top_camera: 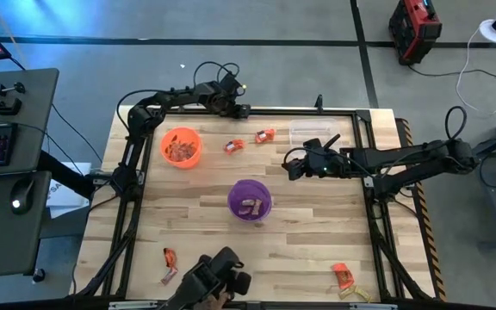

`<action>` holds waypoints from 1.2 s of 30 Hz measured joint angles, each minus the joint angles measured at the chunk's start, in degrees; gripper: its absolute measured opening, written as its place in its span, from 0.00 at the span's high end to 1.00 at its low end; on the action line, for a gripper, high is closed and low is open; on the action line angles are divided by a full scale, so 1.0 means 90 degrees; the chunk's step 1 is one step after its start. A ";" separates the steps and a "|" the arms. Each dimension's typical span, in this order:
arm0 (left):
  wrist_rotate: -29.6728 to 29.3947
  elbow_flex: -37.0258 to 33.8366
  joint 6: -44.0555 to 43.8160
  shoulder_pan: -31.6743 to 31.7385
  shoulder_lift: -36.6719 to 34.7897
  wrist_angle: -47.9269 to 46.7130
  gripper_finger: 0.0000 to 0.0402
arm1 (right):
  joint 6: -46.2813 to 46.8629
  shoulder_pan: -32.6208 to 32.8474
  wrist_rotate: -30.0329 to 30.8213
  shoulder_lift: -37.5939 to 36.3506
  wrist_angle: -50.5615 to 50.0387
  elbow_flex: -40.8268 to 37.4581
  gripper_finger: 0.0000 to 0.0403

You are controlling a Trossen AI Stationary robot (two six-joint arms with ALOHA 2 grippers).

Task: Sort candy by brand, put in halloween buckets
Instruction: Put the pink candy into the purple bucket

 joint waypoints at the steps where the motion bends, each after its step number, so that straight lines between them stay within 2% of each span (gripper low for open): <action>1: 0.0013 -0.0005 0.0048 0.0006 -0.0020 -0.0022 0.75 | 0.0000 0.0000 0.0000 0.0000 0.0000 0.0000 0.49; 4: 0.0095 -0.0010 0.0372 -0.0004 -0.0092 -0.0041 0.94 | -0.0032 0.0000 0.0005 0.0000 -0.0004 0.0000 0.49; 5: 0.0088 -0.0013 0.0439 -0.0006 -0.0149 -0.0091 0.96 | -0.0052 0.0000 0.0005 0.0000 -0.0015 0.0000 0.49; 10: 0.0262 -0.0022 0.0626 0.0043 -0.0674 -0.0221 0.98 | -0.0112 0.0000 0.0007 0.0000 -0.0112 0.0000 0.49; 15: 0.0494 -0.0022 0.1391 0.0003 -0.1589 -0.0294 0.99 | -0.0117 0.0000 0.0020 0.0000 -0.0151 0.0000 0.49; 18: 0.0880 -0.0124 0.1979 -0.0174 -0.2252 -0.0267 1.00 | -0.0117 0.0001 0.0078 0.0002 -0.0149 0.0000 0.49; 21: 0.1343 -0.0409 0.2114 -0.0479 -0.2853 -0.0337 1.00 | -0.0125 0.0000 0.0154 -0.0003 -0.0153 0.0000 0.49; 24: 0.1555 -0.1007 0.2114 -0.1087 -0.3509 -0.0353 1.00 | -0.0332 0.0010 0.0151 -0.0029 -0.0158 0.0000 0.49; 27: 0.1324 -0.1902 0.1773 -0.1942 -0.4128 -0.0085 1.00 | -0.0690 0.0106 -0.0068 -0.0149 -0.0301 0.0000 0.49; 32: 0.0424 -0.3233 -0.0035 -0.3516 -0.4851 0.1037 1.00 | -0.1246 0.0361 -0.0290 -0.0644 -0.0940 0.0000 0.49; 36: -0.0575 -0.3594 -0.1289 -0.4695 -0.4950 0.1936 1.00 | -0.1543 0.0643 -0.0285 -0.1165 -0.1561 0.0000 0.49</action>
